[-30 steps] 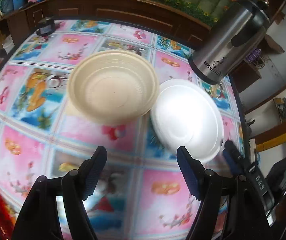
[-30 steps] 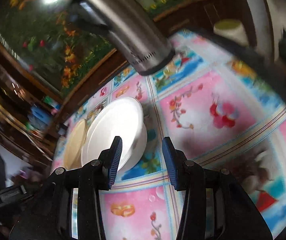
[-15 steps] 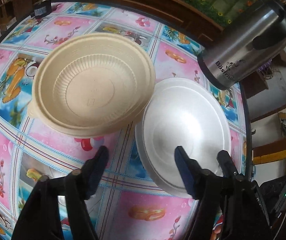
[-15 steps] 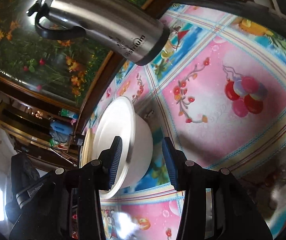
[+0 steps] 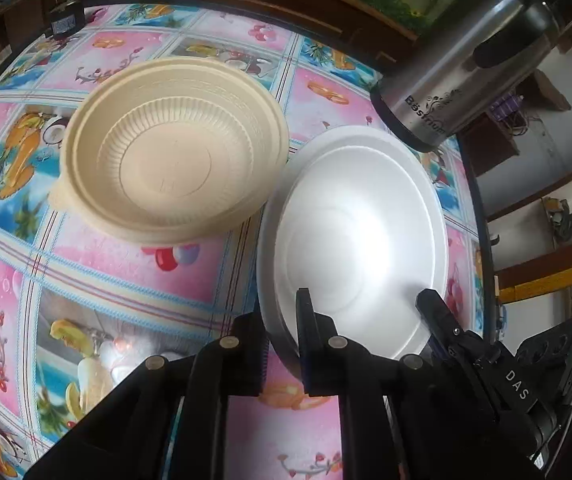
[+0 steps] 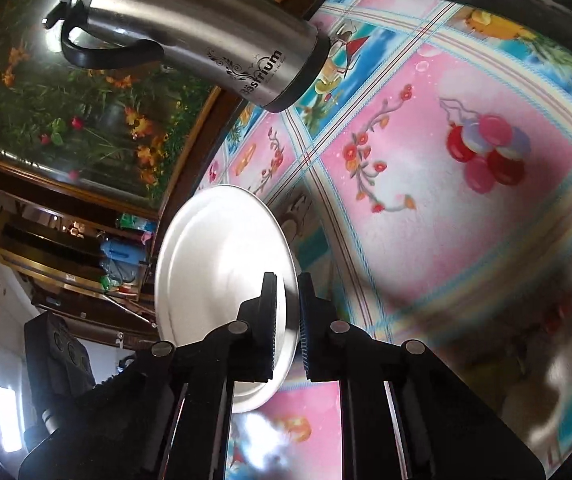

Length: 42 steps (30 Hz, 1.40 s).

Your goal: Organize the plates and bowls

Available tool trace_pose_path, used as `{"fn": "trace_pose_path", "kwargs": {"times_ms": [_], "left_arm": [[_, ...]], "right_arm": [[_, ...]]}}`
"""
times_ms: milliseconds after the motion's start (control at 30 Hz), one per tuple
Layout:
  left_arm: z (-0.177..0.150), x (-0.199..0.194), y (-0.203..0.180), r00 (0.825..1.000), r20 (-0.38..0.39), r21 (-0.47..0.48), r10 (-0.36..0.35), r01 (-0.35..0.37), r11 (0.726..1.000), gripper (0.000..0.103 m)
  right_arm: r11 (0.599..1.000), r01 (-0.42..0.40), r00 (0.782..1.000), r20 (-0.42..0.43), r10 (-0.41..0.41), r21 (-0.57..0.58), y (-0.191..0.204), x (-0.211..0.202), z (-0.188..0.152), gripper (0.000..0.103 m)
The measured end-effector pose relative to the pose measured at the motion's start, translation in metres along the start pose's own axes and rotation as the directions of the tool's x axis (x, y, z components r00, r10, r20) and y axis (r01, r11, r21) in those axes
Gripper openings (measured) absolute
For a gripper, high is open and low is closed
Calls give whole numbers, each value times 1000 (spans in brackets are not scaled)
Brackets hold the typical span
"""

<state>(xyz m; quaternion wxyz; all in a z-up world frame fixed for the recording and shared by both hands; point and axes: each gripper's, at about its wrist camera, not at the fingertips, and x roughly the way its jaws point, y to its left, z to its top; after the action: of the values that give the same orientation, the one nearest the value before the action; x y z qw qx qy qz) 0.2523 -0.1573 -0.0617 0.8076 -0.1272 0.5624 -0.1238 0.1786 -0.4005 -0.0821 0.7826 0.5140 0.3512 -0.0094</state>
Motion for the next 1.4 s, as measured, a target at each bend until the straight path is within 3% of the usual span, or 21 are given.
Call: {"fn": "trace_pose_path", "kwargs": {"times_ms": [300,533,700,900,1100,1267,1400], "left_arm": [[-37,-33,32,999,28,-15,-28,29,999,11],[-83,-86,75,993,121,-16,7,-5,1000,11],[-108,-138,119,976,211,-36,51,-44,998,11],[-139,-205,193,945,304,-111,119,-89,990,11],[-176,-254,266,922,337,-204,190,-125,971,12],[-202,-272,310,918,324,-257,227,-146,955,14],[-213,-271,334,927,296,-283,232,-147,948,14]], "right_arm": [[998,-63,997,-41,64,19,4,-29,-50,11],[992,-129,986,-109,127,-10,26,-38,-105,11],[982,-177,969,-186,163,-64,69,-33,-148,11],[958,-247,935,-297,195,-148,134,-13,-210,11],[920,-304,891,-416,182,-247,195,13,-283,11],[891,-331,860,-489,149,-310,225,31,-335,11],[877,-329,850,-514,113,-351,236,46,-359,11]]}}
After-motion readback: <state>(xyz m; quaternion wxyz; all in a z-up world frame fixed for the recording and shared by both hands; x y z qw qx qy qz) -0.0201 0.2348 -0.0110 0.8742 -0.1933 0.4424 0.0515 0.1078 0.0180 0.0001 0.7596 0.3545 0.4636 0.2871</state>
